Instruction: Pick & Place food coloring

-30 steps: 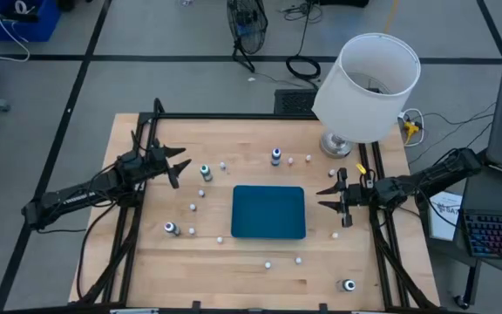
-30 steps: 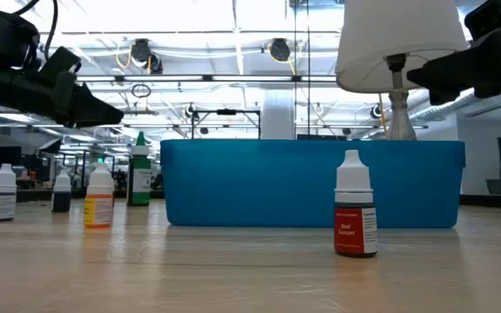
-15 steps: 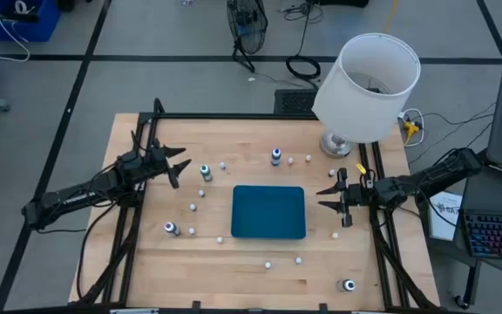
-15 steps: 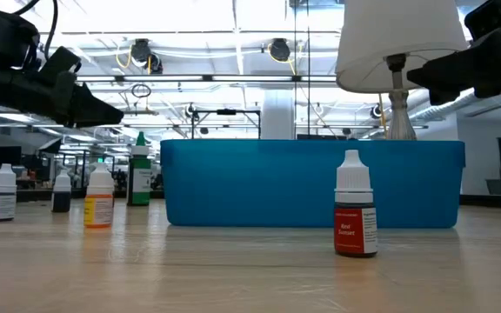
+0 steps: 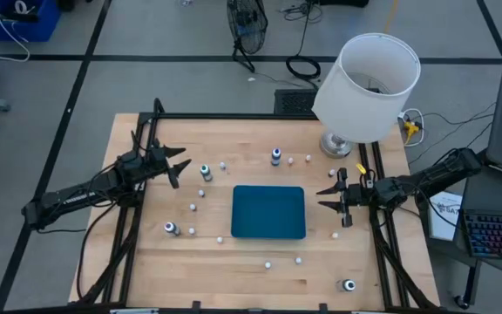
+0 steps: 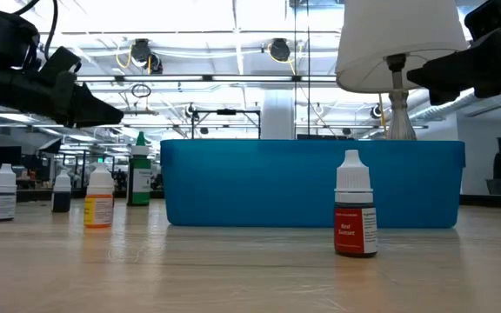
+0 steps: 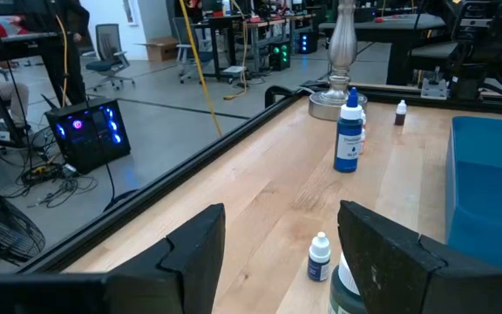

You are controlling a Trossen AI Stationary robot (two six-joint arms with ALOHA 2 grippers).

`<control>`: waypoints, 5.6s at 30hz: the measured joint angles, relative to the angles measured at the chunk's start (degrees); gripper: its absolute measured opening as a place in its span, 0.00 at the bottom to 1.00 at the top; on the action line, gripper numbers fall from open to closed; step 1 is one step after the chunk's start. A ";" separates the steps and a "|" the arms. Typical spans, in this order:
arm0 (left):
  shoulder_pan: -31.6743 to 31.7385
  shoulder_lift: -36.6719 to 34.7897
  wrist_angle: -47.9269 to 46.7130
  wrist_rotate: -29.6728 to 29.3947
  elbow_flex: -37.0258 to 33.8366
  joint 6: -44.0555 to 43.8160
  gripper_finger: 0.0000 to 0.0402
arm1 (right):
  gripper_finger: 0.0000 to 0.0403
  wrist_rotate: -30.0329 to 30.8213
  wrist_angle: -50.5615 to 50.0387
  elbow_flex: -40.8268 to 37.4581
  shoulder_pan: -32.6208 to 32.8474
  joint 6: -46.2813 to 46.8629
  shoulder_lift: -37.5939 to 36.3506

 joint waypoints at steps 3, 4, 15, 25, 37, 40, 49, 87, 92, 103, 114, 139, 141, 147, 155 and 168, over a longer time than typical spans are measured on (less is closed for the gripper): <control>0.02 0.00 0.00 0.00 -0.01 0.00 0.56 | 0.28 0.00 0.02 -0.02 0.00 0.00 -0.02; 0.02 0.00 0.00 0.01 -0.01 0.00 0.56 | 0.28 0.00 0.00 0.00 0.01 0.00 -0.01; 0.02 0.00 0.00 0.00 0.01 0.00 0.56 | 0.28 0.00 0.01 0.00 -0.01 0.00 -0.02; 0.02 0.00 0.00 0.02 -0.01 0.00 0.56 | 0.28 0.01 0.02 0.00 0.01 0.00 -0.01; 0.00 0.00 0.00 0.00 -0.01 0.00 0.56 | 0.28 0.00 0.00 -0.01 0.00 0.00 -0.02; 0.00 0.00 0.00 0.01 -0.01 0.00 0.56 | 0.28 0.00 0.02 -0.02 0.01 0.00 0.00; 0.01 0.00 0.00 0.00 -0.01 0.00 0.56 | 0.28 0.00 0.00 0.00 -0.01 0.00 0.00; 0.00 0.00 0.00 0.01 0.01 0.00 0.56 | 0.28 0.00 0.02 0.00 -0.01 0.00 -0.01; 0.02 0.00 0.00 0.02 0.00 0.00 0.56 | 0.28 0.00 0.00 0.00 -0.01 0.00 -0.02; 0.01 0.00 0.00 0.00 -0.01 0.00 0.56 | 0.28 0.00 0.00 0.00 0.01 0.00 -0.01; 0.01 0.00 0.00 0.00 0.00 0.00 0.56 | 0.28 0.00 0.00 0.00 0.01 0.00 0.00; 0.00 0.00 0.00 0.01 0.01 0.00 0.56 | 0.28 0.00 0.02 0.00 -0.01 0.00 -0.02; 0.02 0.00 0.00 0.02 -0.01 0.00 0.56 | 0.28 0.00 0.01 -0.01 0.01 0.00 -0.02; 0.00 0.00 0.00 0.02 -0.01 0.00 0.56 | 0.28 0.00 0.01 0.00 0.00 0.00 -0.02; 0.01 0.00 0.00 0.01 0.00 0.00 0.56 | 0.28 0.00 0.49 0.00 0.01 0.00 0.00; 0.02 0.00 0.00 0.00 -0.01 0.00 0.56 | 0.28 1.32 9.41 -0.02 -0.10 16.46 -0.02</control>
